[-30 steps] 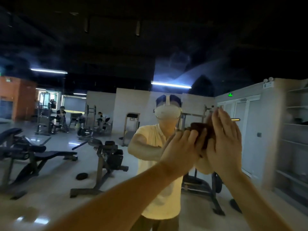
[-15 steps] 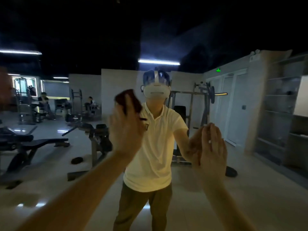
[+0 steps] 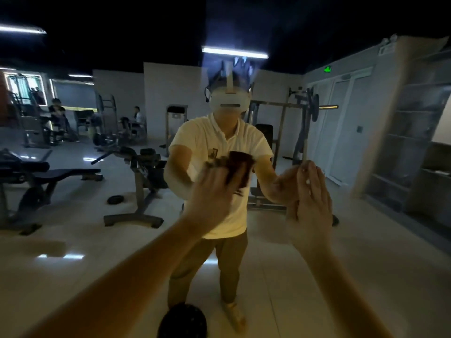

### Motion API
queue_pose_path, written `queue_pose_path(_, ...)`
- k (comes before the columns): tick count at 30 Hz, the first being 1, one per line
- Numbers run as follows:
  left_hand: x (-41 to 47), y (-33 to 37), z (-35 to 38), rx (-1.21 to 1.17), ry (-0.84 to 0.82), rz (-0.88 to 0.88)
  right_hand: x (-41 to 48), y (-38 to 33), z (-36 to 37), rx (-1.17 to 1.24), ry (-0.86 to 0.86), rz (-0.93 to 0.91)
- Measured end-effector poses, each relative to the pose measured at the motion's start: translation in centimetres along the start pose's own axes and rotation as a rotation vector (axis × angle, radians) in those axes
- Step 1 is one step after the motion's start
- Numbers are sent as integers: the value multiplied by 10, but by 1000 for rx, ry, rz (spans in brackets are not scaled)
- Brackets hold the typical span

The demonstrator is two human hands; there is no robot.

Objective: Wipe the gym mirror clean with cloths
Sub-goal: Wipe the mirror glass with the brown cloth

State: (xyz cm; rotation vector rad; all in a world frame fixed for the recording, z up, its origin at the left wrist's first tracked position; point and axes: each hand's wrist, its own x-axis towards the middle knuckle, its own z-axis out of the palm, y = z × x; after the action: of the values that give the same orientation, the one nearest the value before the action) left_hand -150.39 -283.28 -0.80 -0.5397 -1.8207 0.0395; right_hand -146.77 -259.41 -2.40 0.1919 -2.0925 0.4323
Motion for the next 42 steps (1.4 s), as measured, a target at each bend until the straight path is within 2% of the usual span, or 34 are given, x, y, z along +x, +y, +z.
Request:
queue_pose_path(3, -63, -75, -24, 76, -20, -202, -14, -13, 5, -14, 11, 121)
queue_pose_path(5, -90, -96, -32, 103, 9, -365, -23, -15, 9, -29, -1, 206)
queue_pose_path(7, -101, -82, -24, 56, 31, -518, -31, -10, 12, -43, -49, 243)
queue_pose_path(9, -97, -40, -10, -57, 37, -631, -39, 2, 11, -49, -93, 190)
queue_pose_path(11, -90, 10, 5, -129, 1, -665, -44, 19, 6, -36, -148, 109)
queue_pose_path(15, -75, 112, 35, -205, -105, -543, -46, 50, -6, -76, -267, -50)
queue_pose_path(19, -71, 207, 56, -262, -275, -186, -42, 71, -12, -96, -290, -181)
queue_pose_path(21, -69, 215, 61, -267, -328, -110, -44, 81, -15, -105, -269, -233)
queue_pose_path(24, -80, 171, 57, -151, -318, 26, -54, 86, -17, -138, -255, -286)
queue_pose_path(26, -102, 123, 43, -23, -307, 20, -60, 85, -15, -123, -224, -306)
queue_pose_path(28, -125, 80, 21, 48, -362, -16, -62, 83, -12, -86, -210, -294)
queue_pose_path(31, -149, 57, -1, 129, -466, -123, -61, 86, -12, -72, -223, -302)
queue_pose_path(34, -160, 73, 4, 153, -475, -143, -58, 94, -17, -75, -295, -341)
queue_pose_path(36, -163, 96, 15, 78, -450, -118, -57, 98, -19, -75, -332, -358)
queue_pose_path(42, -145, 203, 62, -136, -584, 65, -55, 98, -18, -60, -368, -360)
